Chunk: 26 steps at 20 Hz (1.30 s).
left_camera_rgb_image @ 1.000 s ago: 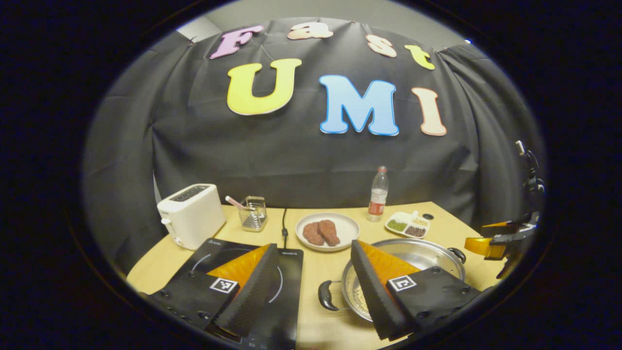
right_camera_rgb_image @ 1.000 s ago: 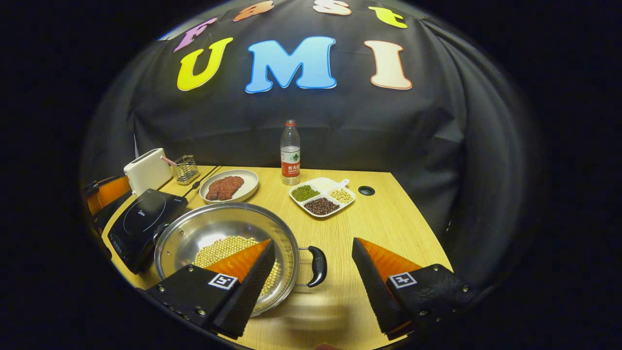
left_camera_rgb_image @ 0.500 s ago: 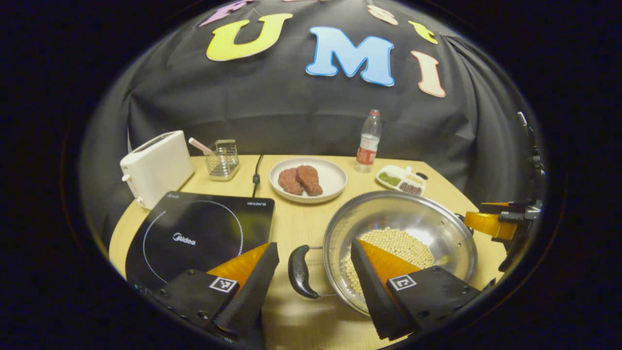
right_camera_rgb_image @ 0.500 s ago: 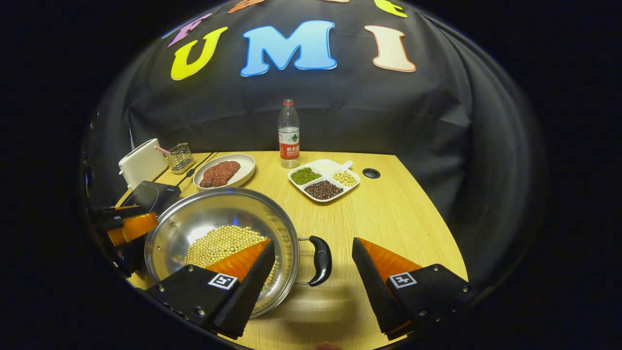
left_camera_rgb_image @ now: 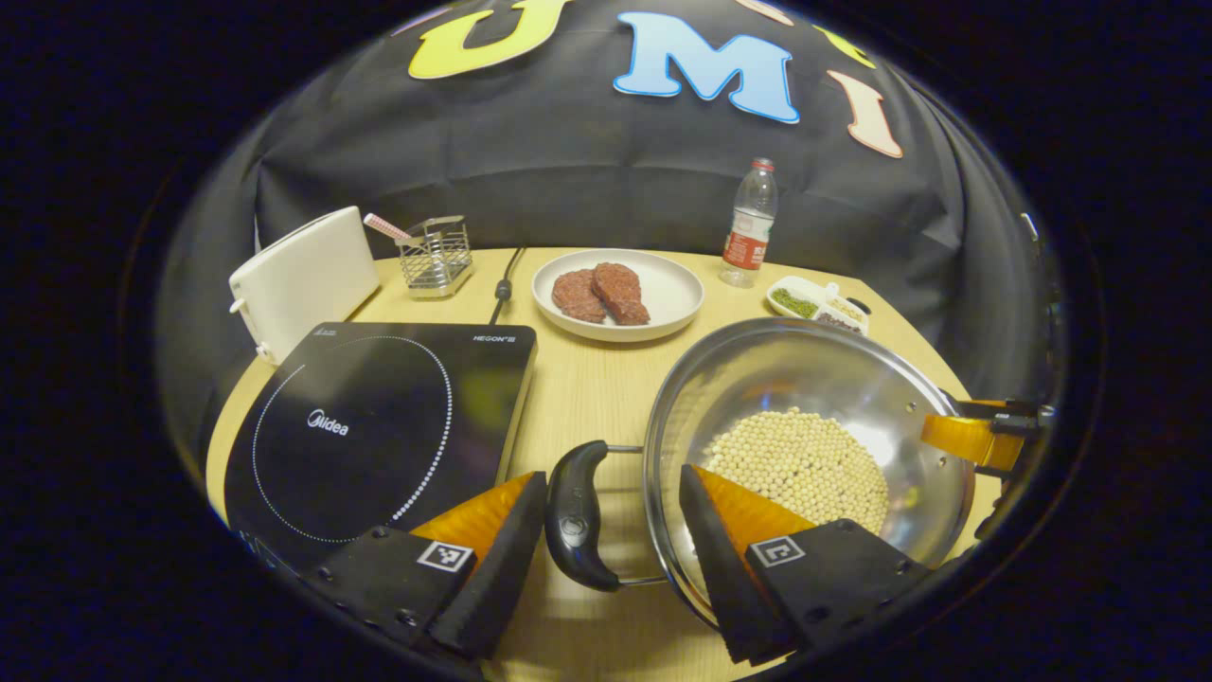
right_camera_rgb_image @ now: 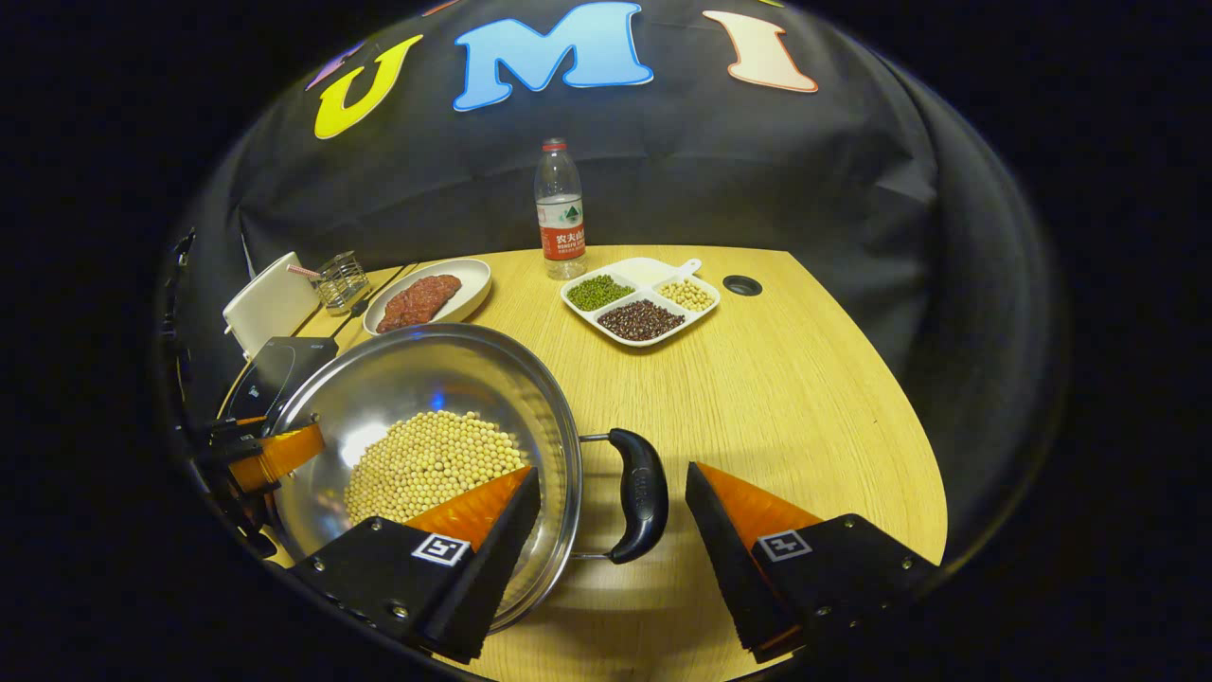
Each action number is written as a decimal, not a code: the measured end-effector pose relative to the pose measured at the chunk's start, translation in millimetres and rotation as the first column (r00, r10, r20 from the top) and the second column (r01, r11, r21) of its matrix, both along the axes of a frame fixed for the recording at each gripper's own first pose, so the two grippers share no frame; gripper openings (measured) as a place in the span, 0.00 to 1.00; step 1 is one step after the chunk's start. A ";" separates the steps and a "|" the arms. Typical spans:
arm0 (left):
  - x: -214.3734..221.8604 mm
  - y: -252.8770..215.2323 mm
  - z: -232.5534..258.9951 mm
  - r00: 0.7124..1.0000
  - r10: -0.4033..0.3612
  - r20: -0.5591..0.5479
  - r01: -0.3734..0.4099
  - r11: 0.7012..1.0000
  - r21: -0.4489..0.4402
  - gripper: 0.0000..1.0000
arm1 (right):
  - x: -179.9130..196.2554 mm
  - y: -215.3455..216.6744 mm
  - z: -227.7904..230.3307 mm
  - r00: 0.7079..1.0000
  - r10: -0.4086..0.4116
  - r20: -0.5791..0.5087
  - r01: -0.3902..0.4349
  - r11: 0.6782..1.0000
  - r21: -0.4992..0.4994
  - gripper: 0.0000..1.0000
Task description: First push the handle of the pot to place it horizontally, then grasp the pot with both hands and set it on the induction cooktop.
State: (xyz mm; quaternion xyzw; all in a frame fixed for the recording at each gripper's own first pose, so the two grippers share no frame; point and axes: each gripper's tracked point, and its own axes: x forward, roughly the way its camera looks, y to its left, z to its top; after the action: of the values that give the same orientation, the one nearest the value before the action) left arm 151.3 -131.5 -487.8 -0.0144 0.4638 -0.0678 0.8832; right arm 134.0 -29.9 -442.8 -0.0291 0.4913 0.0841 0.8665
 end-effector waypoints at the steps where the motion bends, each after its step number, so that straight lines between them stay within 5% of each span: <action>1: -0.5 -0.8 -2.4 1.000 0.006 -0.004 -0.006 1.000 -0.003 0.80 | 2.2 -1.3 -1.2 1.000 -0.006 0.000 0.006 1.000 -0.005 0.84; 5: -1.1 -1.3 -2.0 1.000 0.026 -0.005 -0.026 1.000 0.002 0.73 | 1.8 3.4 -3.2 1.000 -0.014 -0.013 0.014 1.000 0.021 0.61; 9: 0.8 -3.0 -1.5 1.000 0.028 0.002 -0.028 1.000 -0.001 0.72 | 1.6 2.6 -2.1 1.000 -0.004 -0.004 0.004 1.000 0.013 0.53; 10: 1.6 -2.5 0.2 0.999 0.034 0.011 -0.033 0.999 -0.005 0.65 | 2.2 2.4 -0.3 1.000 -0.010 0.005 0.009 1.000 0.015 0.54; 13: 2.0 -3.2 1.4 0.999 0.026 0.024 -0.026 1.000 0.008 0.64 | 0.5 2.3 -1.1 1.000 0.006 -0.007 -0.006 1.000 0.011 0.41; 14: 2.5 -4.7 2.2 0.999 0.028 0.023 -0.028 1.000 0.008 0.64 | 1.4 2.1 -2.6 1.000 0.005 -0.004 -0.005 1.000 0.010 0.47; 22: 8.6 -3.2 38.2 0.998 0.026 0.050 -0.026 1.000 0.006 0.63 | 6.4 2.9 29.6 1.000 0.005 0.019 -0.005 1.000 0.018 0.47; 23: 10.3 -1.3 44.2 0.998 0.024 0.057 -0.025 1.000 0.006 0.70 | 5.7 5.7 35.3 1.000 0.003 0.025 -0.004 1.000 0.019 0.47; 26: 15.8 7.2 62.7 0.997 0.017 0.076 -0.018 1.000 0.006 0.63 | 6.8 13.7 52.4 0.999 -0.007 0.042 0.006 1.000 0.028 0.47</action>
State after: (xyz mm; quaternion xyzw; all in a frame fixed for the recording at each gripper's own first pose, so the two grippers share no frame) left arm 167.2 -124.3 -425.2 -0.0131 0.4299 -0.0591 0.9009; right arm 140.8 -16.2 -390.4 -0.0173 0.4717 0.0877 0.8772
